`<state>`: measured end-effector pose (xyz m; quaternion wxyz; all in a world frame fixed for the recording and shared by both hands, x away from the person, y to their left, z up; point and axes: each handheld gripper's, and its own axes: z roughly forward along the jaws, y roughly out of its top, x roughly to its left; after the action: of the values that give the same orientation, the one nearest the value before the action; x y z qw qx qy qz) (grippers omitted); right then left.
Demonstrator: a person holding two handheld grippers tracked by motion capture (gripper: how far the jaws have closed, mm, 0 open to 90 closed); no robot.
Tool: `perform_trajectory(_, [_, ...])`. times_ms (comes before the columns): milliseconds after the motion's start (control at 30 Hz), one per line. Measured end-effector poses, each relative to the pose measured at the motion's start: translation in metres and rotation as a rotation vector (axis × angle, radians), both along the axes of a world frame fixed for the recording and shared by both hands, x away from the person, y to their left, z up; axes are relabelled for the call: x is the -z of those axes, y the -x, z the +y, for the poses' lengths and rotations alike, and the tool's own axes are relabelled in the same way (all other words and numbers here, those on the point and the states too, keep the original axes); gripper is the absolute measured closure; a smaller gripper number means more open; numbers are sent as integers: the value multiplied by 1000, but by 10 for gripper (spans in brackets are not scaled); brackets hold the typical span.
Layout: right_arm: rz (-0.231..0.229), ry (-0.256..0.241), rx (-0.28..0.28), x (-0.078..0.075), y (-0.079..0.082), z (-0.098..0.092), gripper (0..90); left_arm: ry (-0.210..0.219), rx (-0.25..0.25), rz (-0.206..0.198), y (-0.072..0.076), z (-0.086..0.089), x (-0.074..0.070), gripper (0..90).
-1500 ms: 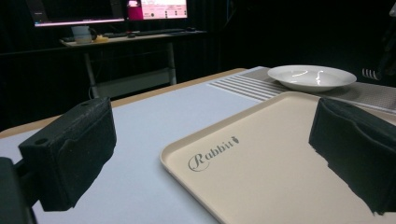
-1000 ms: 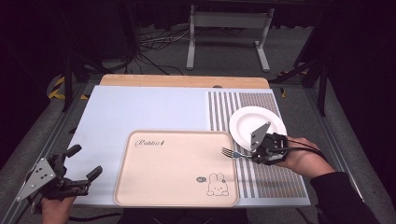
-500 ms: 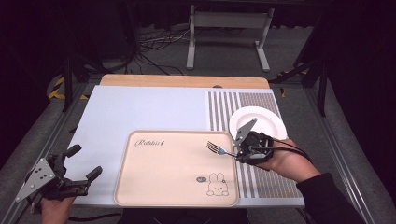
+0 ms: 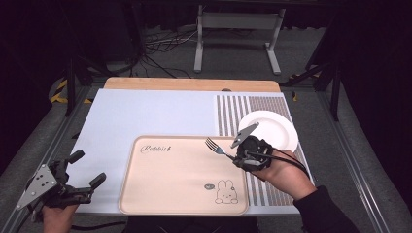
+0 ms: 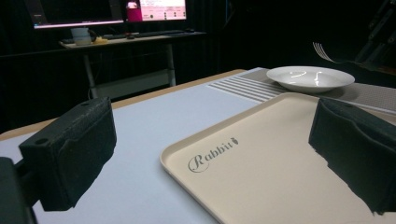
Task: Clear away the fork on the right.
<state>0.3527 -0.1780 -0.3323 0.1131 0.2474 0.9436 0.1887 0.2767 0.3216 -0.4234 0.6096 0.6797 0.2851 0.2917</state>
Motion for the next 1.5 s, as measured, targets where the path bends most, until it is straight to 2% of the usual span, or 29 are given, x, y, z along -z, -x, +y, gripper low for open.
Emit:
perform_trajectory(33, [-3,-13,27,0,2,4,783,2,0,0,0,0,0,14])
perform_trajectory(133, [-3,-21,50,2,3,9,783,1,1,2,0,0,0,14])
perform_trajectory(200, [-8,-43,82,3,5,12,783,1,1,1,0,0,0,14])
perform_trajectory(267, [-5,-37,117,6,6,18,783,3,-1,0,0,0,0,14])
perform_trajectory(333, [0,-36,125,7,6,20,783,5,-2,2,0,0,0,14])
perform_trajectory(433, [8,-34,114,11,6,25,783,4,-2,2,0,0,0,14])
perform_trajectory(667, [10,-21,135,18,4,35,782,4,-1,1,0,0,0,14])
perform_trajectory(833, [22,-5,152,27,2,41,782,4,3,1,0,1,0,15])
perform_trajectory(1033, [26,5,143,38,3,50,782,3,5,1,0,1,0,14])
perform_trajectory(1500, [74,40,135,60,5,60,782,4,9,0,0,1,0,14])
